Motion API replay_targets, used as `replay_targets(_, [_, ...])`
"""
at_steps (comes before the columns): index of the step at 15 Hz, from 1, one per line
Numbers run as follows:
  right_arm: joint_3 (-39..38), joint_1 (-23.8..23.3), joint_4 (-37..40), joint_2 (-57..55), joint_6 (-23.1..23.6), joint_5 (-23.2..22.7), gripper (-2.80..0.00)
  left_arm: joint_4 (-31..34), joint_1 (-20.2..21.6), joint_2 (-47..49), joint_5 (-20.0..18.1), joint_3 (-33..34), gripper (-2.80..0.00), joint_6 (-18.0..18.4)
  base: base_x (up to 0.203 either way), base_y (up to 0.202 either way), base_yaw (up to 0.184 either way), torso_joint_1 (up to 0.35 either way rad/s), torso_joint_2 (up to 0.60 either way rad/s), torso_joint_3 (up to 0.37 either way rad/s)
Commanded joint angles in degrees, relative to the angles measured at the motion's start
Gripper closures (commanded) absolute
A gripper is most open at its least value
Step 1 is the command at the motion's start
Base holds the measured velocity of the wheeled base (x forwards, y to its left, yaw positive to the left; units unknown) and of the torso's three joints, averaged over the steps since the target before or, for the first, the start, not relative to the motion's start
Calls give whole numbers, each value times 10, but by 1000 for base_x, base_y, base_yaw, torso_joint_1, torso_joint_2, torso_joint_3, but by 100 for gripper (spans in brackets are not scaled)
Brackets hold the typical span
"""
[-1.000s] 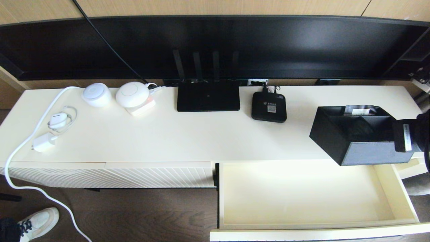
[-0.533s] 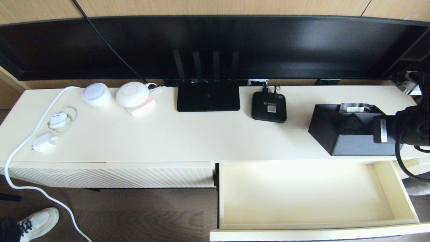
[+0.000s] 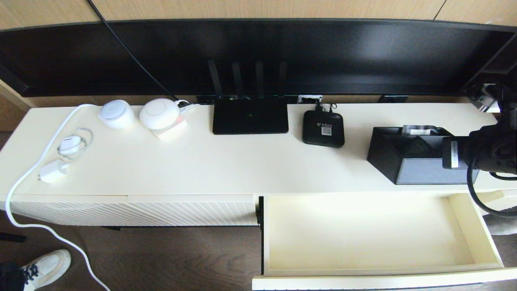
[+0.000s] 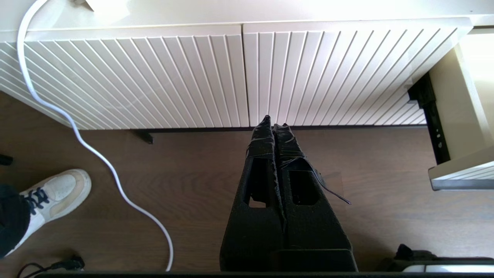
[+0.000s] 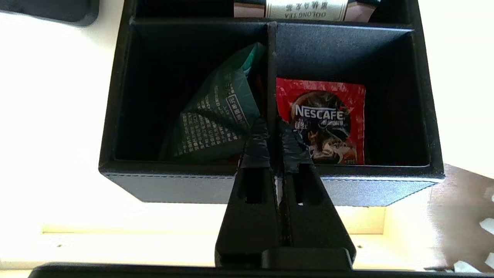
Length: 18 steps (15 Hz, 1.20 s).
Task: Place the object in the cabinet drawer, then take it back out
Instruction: Take the storage box out of the drawer and put it on the table
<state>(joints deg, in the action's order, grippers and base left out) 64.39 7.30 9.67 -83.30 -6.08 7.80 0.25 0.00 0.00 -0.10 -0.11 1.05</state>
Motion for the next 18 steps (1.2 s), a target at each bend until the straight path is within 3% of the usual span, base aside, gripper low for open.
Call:
replay_targets(1, [2, 2, 0, -13, 0, 0, 0, 0, 0, 0, 0, 0, 0, 0, 0, 0, 0, 0, 0, 0])
replay_targets(8, [61, 3, 2, -13, -2, -1, 0, 0, 0, 0, 0, 0, 0, 0, 0, 0, 0, 0, 0, 0])
replay_targets(18, [60, 1, 1, -19, -2, -9, 0, 0, 0, 0, 0, 0, 0, 0, 0, 0, 0, 0, 0, 0])
